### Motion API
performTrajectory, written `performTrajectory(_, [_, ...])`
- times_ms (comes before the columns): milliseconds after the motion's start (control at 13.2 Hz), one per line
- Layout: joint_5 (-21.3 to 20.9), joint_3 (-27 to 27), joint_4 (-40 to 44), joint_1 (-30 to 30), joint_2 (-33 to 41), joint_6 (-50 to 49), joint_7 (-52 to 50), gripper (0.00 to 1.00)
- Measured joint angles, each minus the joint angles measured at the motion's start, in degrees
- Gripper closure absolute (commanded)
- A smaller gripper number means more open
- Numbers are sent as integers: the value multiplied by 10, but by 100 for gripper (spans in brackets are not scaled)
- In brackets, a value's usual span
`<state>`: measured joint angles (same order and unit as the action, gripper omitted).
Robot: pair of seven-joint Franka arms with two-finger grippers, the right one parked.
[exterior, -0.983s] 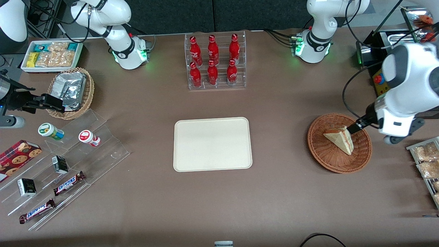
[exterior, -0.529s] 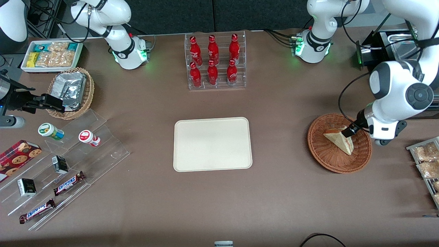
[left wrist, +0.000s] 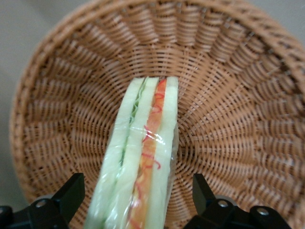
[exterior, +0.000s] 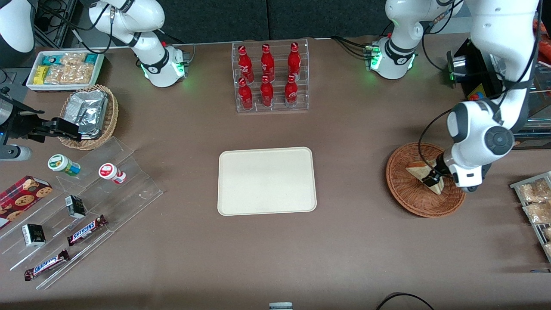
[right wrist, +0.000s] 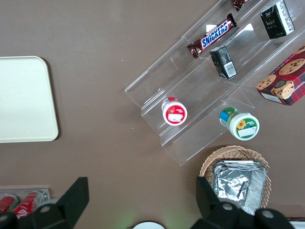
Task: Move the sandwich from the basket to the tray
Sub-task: 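Lower the open left gripper onto the wrapped sandwich in the basket, then close the left gripper on the sandwich and lift it, then carry the sandwich with the left gripper over the cream tray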
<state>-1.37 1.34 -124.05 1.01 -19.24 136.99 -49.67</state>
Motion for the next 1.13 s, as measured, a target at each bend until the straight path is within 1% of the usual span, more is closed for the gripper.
performTrajectory(151, [0,0,0,0,-19,7,-1,52])
performTrajectory(227, [0,0,0,0,-23,10,-1,72])
performTrajectory(303, [0,0,0,0,-23,11,-1,85])
performTrajectory(454, [-1,0,4,0,-22,10,-1,93])
performTrajectory(605, [-1,-1,14,0,-18,-3,-1,93])
performTrajectory(681, [-1,-2,27,-1,-14,-26,-1,93])
performTrajectory(908, [0,-21,97,-5,9,-146,-1,92])
performTrajectory(1134, [1,-73,203,-10,27,-286,-8,92])
